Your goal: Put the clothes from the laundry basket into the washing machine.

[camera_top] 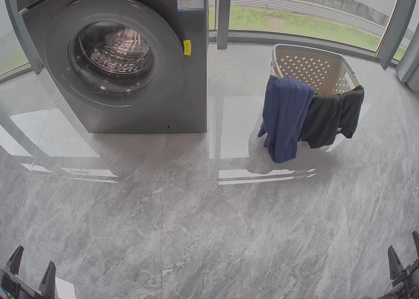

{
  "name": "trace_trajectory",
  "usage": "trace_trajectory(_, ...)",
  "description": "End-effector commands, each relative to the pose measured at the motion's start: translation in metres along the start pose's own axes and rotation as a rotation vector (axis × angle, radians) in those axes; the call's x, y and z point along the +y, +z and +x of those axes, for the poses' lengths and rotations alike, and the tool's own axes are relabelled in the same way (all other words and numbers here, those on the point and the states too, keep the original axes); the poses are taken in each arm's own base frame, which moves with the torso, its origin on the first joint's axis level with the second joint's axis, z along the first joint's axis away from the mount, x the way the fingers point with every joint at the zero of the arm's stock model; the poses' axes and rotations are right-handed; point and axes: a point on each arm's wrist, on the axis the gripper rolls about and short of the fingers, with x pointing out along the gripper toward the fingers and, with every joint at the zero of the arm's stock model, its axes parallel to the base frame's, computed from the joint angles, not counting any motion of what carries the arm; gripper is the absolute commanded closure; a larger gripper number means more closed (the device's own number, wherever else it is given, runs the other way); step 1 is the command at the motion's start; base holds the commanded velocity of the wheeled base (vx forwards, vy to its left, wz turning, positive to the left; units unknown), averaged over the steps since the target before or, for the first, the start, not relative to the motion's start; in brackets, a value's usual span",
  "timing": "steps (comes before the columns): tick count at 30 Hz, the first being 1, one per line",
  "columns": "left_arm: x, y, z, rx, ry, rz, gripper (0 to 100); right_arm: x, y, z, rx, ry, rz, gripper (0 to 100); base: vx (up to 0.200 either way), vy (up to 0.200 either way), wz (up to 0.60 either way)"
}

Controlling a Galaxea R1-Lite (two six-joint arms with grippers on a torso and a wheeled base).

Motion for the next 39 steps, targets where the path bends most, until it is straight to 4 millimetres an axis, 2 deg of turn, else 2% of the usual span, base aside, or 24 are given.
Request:
trace_trajectory(1,0.0002,-0.0049,-0.0002,-0.002,0.000,0.000,0,0.0000,-0.0046,0.0007,0.010,0.000,0.000,0,0.200,0.000,0.00)
trace_trajectory(7,0.0002,-0.0049,-0.0002,-0.002,0.001,-0.003,0,0.0000,-0.0046,0.0007,0.010,0.000,0.000,0,0.200,0.000,0.00)
trace_trajectory(16,0.0003,-0.0049,-0.0002,-0.002,0.003,-0.003,0,0.0000,-0.0046,0.0007,0.010,0.000,0.000,0,0.000,0.000,0.00)
trace_trajectory(39,0.0003,-0.0049,-0.0002,-0.002,0.003,-0.003,0,0.0000,-0.0046,0.0007,0.010,0.000,0.000,0,0.000,-0.200,0.00)
